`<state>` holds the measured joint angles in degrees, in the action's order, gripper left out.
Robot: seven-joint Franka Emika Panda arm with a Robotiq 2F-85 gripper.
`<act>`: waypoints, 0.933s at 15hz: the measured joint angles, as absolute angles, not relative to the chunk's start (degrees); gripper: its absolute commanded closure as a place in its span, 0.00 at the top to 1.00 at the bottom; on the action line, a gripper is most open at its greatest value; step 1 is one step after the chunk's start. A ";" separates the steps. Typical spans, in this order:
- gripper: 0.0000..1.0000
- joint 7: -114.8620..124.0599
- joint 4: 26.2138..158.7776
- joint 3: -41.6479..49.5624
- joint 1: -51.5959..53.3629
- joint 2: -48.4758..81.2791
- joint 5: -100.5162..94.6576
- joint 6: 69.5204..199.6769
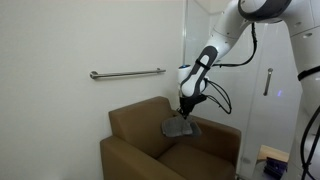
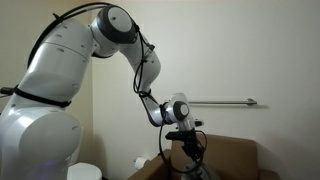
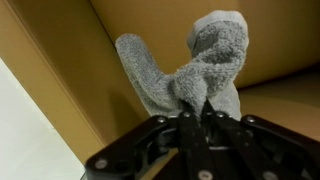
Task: Put the towel on the chair seat
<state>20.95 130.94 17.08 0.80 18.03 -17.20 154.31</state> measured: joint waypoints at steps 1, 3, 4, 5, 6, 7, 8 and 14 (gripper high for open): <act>0.06 21.31 131.51 17.16 0.81 18.32 -17.20 155.63; 0.06 21.69 132.41 17.18 0.81 19.08 -17.04 157.61; 0.06 21.69 132.74 17.18 0.81 19.56 -16.77 158.39; 0.06 21.69 133.04 17.19 0.81 20.09 -16.45 159.05; 0.06 21.69 133.22 17.20 0.81 20.65 -16.22 159.61; 0.06 21.69 133.35 17.21 0.81 21.22 -16.01 160.07; 0.06 21.69 133.50 17.22 0.81 21.73 -15.77 160.46; 0.06 21.69 133.84 17.31 0.86 23.48 -13.41 161.04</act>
<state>21.69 133.84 17.31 0.86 23.48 -13.41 161.04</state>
